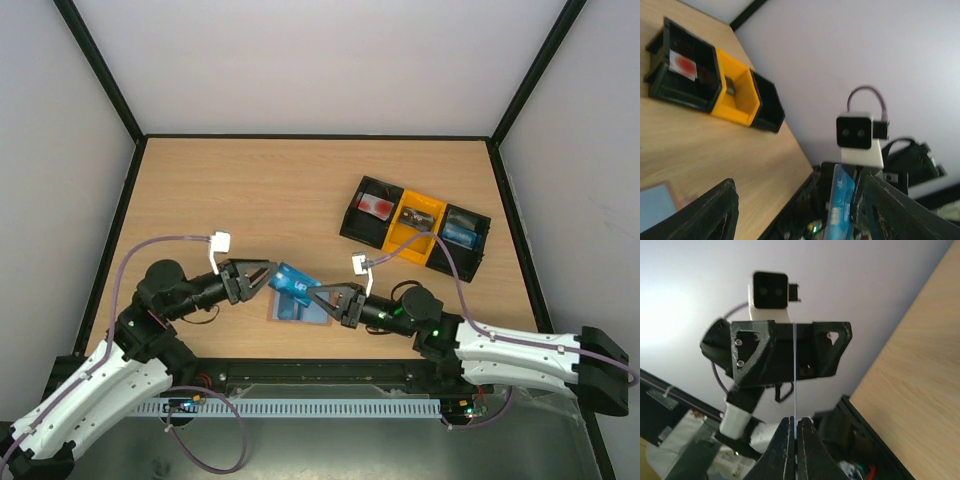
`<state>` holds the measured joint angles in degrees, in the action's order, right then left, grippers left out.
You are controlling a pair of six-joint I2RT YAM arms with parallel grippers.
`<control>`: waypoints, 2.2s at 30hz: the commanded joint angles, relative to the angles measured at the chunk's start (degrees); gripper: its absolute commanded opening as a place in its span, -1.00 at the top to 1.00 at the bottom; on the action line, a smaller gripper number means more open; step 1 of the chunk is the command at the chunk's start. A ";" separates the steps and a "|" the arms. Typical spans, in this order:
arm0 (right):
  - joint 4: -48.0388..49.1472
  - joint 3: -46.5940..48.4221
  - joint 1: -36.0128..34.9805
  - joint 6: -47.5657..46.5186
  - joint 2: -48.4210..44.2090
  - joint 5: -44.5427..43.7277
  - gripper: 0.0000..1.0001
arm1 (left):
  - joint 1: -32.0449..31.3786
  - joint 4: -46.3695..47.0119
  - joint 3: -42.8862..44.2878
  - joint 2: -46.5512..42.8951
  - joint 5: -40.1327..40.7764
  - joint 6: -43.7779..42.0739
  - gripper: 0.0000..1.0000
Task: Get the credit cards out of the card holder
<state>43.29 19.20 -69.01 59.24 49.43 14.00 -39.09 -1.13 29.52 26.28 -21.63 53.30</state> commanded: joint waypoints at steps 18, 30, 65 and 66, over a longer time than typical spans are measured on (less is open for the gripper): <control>-26.28 6.01 -0.16 -11.85 -5.02 4.71 0.85 | 0.07 -5.78 0.85 5.29 -22.10 -9.97 0.94; -5.61 -5.46 -0.16 8.28 -6.95 -6.93 0.34 | 0.07 11.78 -4.94 3.31 -8.82 3.28 0.95; 12.08 -1.53 -0.16 12.05 5.51 -13.09 0.95 | 0.07 23.63 -11.90 2.89 -1.06 14.54 0.95; 12.06 -1.49 -0.13 11.71 5.46 -13.12 0.95 | 0.07 23.50 -11.86 2.88 -0.94 14.55 0.94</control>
<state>51.92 16.25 -69.01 72.12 54.92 2.15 -39.11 20.36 18.26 29.04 -23.11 67.81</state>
